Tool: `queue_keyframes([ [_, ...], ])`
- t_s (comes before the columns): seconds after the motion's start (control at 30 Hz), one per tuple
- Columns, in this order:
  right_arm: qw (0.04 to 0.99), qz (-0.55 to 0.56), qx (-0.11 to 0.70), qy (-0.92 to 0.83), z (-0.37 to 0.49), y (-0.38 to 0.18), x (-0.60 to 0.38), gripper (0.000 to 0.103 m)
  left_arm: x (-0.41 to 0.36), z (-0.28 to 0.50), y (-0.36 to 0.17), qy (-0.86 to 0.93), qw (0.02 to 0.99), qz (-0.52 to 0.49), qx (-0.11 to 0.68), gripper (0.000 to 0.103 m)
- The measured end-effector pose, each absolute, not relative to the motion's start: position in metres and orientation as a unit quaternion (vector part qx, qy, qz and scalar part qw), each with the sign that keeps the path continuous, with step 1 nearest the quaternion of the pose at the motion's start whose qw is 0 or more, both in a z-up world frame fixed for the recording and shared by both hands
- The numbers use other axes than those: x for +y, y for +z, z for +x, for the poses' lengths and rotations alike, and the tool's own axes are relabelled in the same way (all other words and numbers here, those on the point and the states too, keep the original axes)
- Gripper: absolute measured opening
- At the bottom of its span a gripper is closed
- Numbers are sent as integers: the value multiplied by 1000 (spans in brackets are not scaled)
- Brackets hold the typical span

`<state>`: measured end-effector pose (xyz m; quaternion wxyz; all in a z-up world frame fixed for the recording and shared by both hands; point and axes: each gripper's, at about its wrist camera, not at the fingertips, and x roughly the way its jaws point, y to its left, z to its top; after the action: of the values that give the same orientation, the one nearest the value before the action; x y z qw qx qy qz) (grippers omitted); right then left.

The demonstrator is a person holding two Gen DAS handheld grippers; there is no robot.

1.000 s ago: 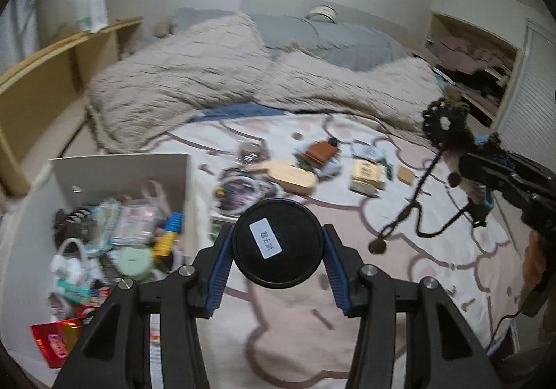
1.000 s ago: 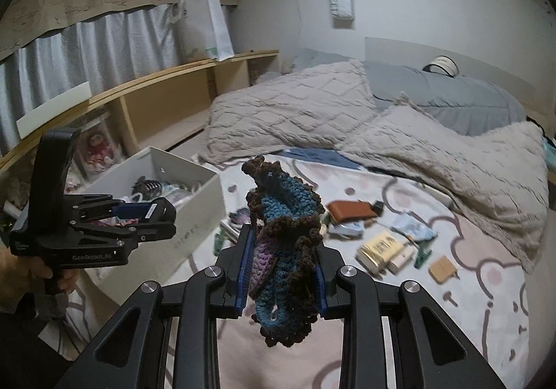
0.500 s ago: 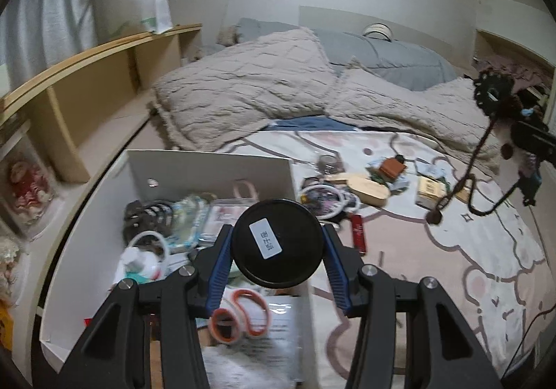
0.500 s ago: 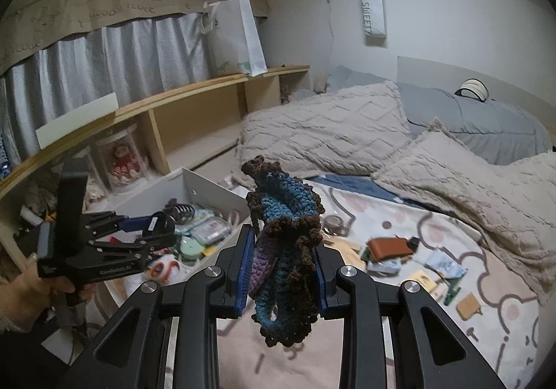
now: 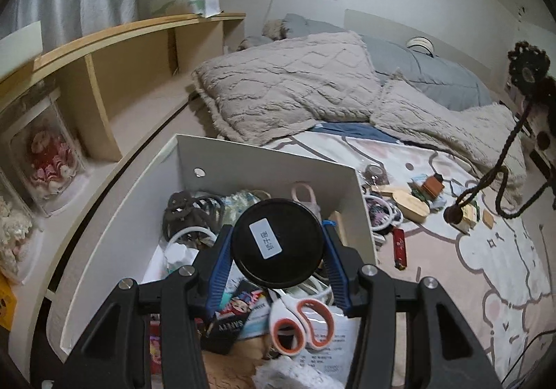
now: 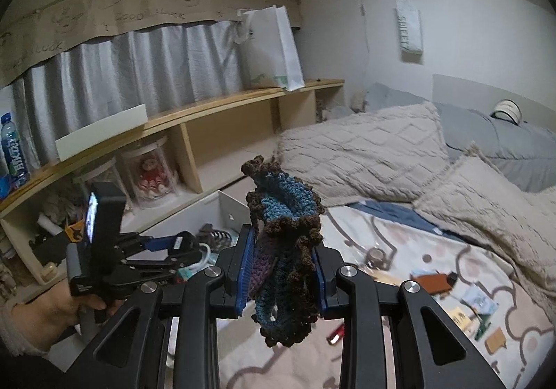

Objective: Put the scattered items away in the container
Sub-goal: 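Carry the tin and keychain up and over the white box with both grippers, then lower the tin and keychain into the box and open both grippers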

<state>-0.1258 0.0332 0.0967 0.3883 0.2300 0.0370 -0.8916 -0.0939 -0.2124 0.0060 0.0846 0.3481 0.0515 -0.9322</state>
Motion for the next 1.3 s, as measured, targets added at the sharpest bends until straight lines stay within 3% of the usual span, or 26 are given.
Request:
queue_keyframes([
  [0.5,444,229,45,-865,-138,92,-52,30,-267,-117,2,-918,144,364,65,49],
  [1.03,446,367,79,-812,-167,-33,-115,30,-288,-140,-7,-907,122,384,125,49],
  [1.3,451,399,102,-792,-162,-61,-126,30,-285,-162,-13,-897,108,399,156,49],
])
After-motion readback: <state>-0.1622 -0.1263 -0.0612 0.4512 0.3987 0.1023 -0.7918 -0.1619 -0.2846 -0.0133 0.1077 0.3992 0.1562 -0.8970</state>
